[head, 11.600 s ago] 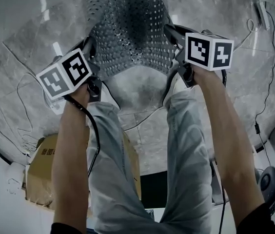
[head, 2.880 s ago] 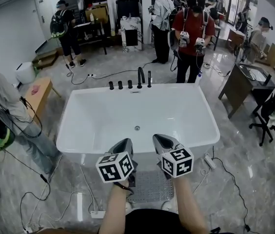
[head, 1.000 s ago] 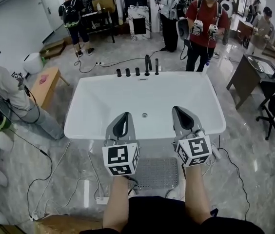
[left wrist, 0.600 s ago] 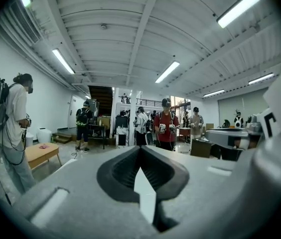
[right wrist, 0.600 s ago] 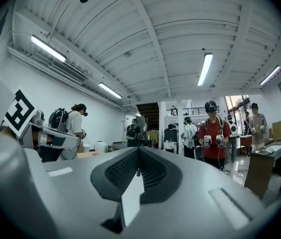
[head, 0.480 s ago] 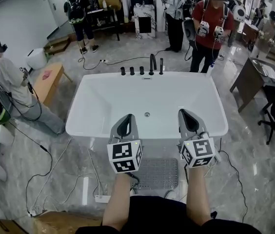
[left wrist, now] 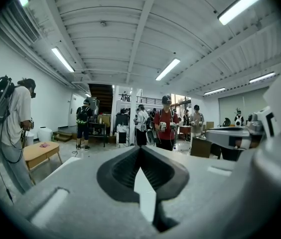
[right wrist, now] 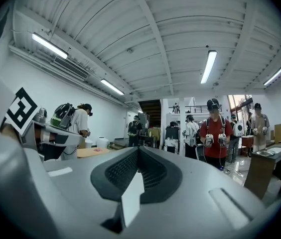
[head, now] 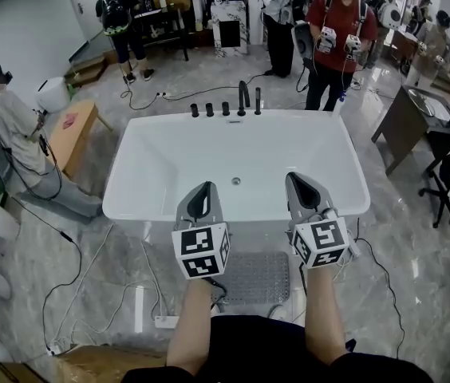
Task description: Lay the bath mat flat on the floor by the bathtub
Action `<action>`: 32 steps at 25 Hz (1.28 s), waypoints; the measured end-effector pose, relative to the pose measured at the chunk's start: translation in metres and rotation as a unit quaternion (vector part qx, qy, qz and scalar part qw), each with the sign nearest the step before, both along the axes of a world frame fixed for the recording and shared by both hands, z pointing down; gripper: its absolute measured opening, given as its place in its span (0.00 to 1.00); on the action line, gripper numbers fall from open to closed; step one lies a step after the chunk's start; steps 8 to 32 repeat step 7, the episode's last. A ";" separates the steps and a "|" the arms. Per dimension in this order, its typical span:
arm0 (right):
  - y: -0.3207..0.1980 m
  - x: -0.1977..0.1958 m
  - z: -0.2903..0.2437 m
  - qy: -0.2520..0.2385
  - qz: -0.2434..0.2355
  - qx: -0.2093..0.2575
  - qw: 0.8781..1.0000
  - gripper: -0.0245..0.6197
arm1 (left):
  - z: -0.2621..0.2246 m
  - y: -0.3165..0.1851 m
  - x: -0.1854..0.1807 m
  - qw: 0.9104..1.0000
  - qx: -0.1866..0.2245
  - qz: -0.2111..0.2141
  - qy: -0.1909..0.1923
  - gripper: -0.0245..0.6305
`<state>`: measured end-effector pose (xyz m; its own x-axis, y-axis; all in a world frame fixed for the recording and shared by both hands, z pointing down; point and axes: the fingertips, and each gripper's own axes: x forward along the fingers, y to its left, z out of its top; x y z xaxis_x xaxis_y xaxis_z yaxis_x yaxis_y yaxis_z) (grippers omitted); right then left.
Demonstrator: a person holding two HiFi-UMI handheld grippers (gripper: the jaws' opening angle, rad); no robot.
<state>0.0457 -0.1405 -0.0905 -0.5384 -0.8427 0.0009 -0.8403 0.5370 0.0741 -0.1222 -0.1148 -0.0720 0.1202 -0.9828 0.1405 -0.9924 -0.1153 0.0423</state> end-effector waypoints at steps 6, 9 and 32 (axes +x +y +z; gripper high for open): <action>-0.003 -0.004 0.003 0.006 -0.002 -0.003 1.000 0.05 | 0.002 -0.002 -0.001 1.000 -0.002 0.002 0.002 0.04; -0.004 -0.004 0.003 0.006 -0.002 -0.003 1.000 0.05 | 0.003 -0.003 -0.001 1.000 -0.001 0.002 0.002 0.04; -0.004 -0.004 0.003 0.006 -0.002 -0.003 1.000 0.05 | 0.003 -0.003 -0.001 1.000 -0.001 0.002 0.002 0.04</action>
